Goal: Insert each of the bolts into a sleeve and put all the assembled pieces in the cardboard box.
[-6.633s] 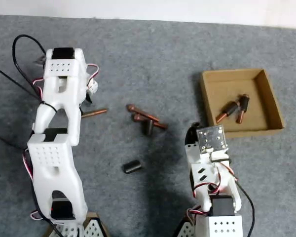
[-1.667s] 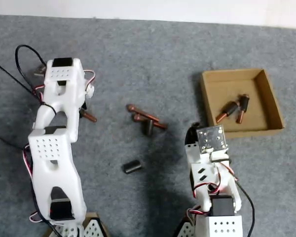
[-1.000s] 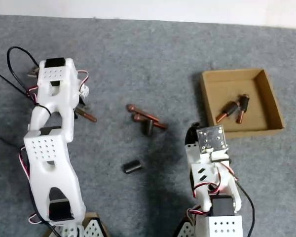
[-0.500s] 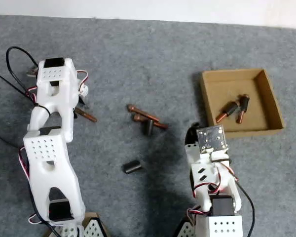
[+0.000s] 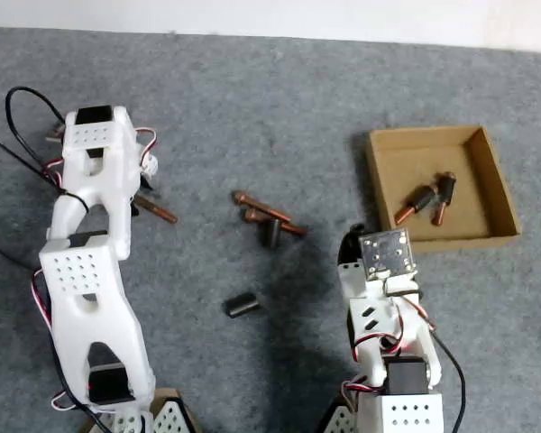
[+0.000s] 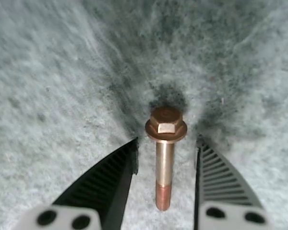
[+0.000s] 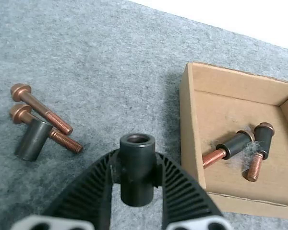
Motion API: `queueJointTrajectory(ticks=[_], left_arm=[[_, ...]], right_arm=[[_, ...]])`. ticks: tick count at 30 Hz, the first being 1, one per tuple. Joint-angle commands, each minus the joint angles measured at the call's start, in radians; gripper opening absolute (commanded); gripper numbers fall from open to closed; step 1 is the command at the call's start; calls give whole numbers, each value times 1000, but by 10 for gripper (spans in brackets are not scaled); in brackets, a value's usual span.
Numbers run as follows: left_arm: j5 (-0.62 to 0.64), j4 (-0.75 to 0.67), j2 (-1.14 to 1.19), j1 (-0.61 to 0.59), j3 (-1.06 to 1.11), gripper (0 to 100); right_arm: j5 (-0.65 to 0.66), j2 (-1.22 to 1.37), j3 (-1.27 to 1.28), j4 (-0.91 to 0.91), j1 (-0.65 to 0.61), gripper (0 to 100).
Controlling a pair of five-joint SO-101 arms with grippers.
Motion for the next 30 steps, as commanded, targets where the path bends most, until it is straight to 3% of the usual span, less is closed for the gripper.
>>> queueJointTrajectory(ticks=[1,26,30], left_arm=[[0,-35,-13,-41,-35,195],[-2,-35,-4,-51,-71,195],[-5,-35,-4,-51,-71,146]], right_arm=[[9,-19,105,-35,7,5],[9,-19,105,-35,7,5],[9,-19,105,-35,7,5]])
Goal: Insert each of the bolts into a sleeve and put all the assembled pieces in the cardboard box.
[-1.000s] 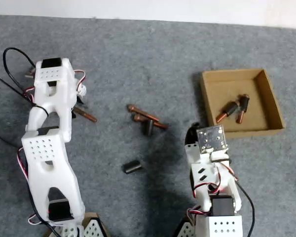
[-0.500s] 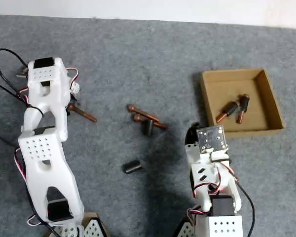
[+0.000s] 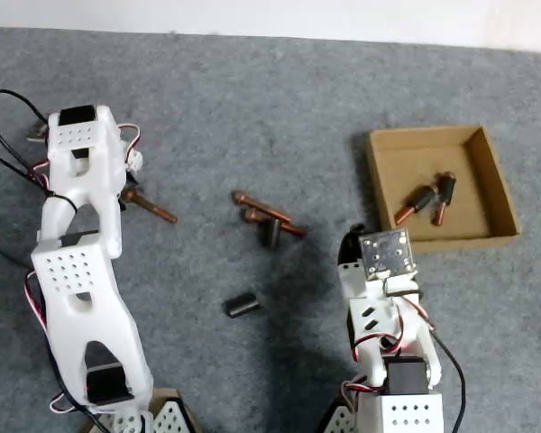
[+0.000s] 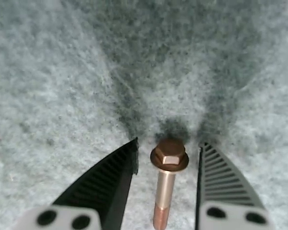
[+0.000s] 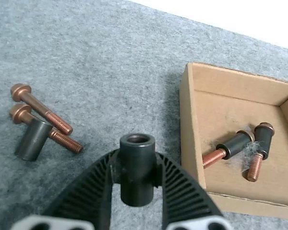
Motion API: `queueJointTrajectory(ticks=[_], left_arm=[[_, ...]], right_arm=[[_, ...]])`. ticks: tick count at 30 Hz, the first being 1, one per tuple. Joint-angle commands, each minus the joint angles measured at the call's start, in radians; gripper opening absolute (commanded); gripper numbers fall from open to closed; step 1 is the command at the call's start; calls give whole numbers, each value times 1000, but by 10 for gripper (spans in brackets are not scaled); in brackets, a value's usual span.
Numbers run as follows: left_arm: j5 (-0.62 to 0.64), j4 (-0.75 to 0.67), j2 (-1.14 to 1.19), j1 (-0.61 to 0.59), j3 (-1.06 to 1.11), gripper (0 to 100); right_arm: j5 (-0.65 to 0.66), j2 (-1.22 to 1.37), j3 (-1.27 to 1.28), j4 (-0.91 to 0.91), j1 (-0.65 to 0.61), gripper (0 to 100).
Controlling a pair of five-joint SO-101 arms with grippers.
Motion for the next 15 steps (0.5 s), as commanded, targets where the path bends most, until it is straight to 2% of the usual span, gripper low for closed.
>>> queueJointTrajectory(ticks=[1,11,15], left_arm=[[-5,-11,-7,-13,-39,124],[-6,-17,-7,30,-2,2],[-6,-17,-7,30,-1,5]], right_arm=[[9,-19,105,-35,7,5],[9,-19,105,-33,10,5],[9,-19,105,-33,10,5]])
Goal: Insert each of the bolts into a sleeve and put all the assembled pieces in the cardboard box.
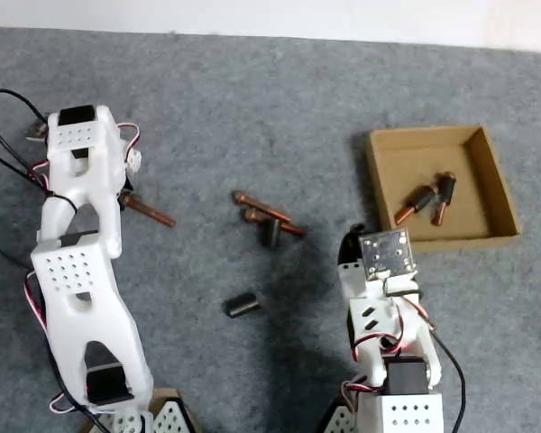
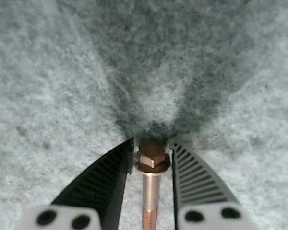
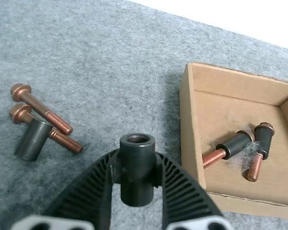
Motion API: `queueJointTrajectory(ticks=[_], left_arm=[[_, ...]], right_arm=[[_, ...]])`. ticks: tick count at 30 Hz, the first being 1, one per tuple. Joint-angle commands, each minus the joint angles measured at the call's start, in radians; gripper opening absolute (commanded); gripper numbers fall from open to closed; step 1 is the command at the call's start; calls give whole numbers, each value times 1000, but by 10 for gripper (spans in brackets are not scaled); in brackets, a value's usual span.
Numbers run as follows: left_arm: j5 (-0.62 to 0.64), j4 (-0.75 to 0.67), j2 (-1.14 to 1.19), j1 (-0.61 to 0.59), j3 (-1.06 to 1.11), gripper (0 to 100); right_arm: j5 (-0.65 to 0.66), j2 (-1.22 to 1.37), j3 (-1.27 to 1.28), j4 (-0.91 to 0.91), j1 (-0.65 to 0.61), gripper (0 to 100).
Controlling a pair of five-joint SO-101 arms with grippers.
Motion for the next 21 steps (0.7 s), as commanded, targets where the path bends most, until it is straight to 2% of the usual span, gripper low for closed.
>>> queueJointTrajectory(ticks=[1,6,11,16,21], left_arm=[[-9,-8,-7,21,-2,5],[-14,-2,-8,33,-2,5],[-138,-2,-19,70,-13,5],[-160,2,-99,113,-99,5],[-338,54,-254,182,-173,5]], right_arm=[[9,-19,105,-33,10,5],[9,-18,105,-33,10,5],[9,-18,105,-31,8,5],[9,-18,105,-31,7,5],[9,-18,105,-31,7,5]])
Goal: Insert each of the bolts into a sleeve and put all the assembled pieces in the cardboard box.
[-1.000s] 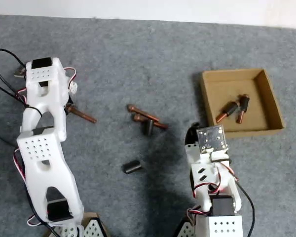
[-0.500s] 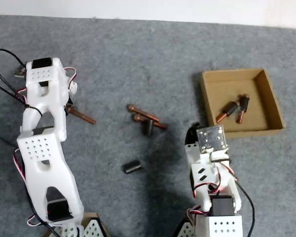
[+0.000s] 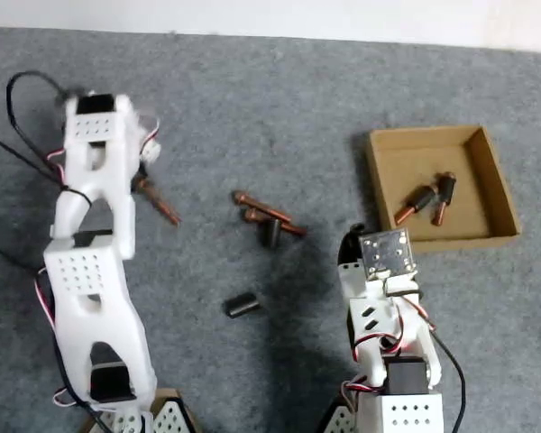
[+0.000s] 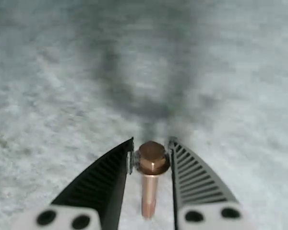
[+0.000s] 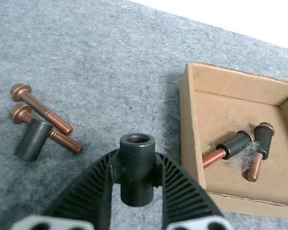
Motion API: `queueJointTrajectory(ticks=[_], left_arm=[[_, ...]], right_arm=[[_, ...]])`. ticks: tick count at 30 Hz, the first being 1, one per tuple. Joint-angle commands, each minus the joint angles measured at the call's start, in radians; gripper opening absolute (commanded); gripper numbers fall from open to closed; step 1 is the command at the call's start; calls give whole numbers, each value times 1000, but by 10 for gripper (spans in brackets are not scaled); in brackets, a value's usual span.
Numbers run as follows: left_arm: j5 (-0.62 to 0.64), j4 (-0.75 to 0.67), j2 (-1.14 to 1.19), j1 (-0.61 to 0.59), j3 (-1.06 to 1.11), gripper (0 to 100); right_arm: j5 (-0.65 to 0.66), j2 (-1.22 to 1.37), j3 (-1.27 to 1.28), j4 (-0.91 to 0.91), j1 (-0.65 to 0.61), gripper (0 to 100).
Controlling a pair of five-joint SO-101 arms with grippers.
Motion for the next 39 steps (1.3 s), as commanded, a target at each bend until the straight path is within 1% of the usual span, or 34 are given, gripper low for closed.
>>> queueJointTrajectory(ticks=[1,3,8,14,16,20,24,29,32,36,39], left_arm=[[-163,55,-219,88,-114,5],[-203,72,-288,110,-125,5],[-210,78,-461,119,-120,5],[-213,123,-661,114,-120,5],[-215,146,-730,114,-120,5],[-270,209,-848,119,-119,5],[-275,253,-943,113,-113,5],[-272,253,-1046,119,16,5],[-270,198,-1086,119,137,5],[-275,72,-1159,113,337,5],[-278,-26,-1268,111,479,5]], right_arm=[[9,-18,105,-31,7,5],[9,-18,105,-31,7,5],[8,-18,105,-31,5,5],[8,-18,105,-31,5,5],[6,-18,105,-31,5,5],[6,-18,105,-31,5,5],[6,-18,105,-31,5,5],[5,-18,105,-35,5,5],[5,-18,110,-36,-4,5],[5,-18,111,-35,-81,5],[5,-18,111,-35,-104,5]])
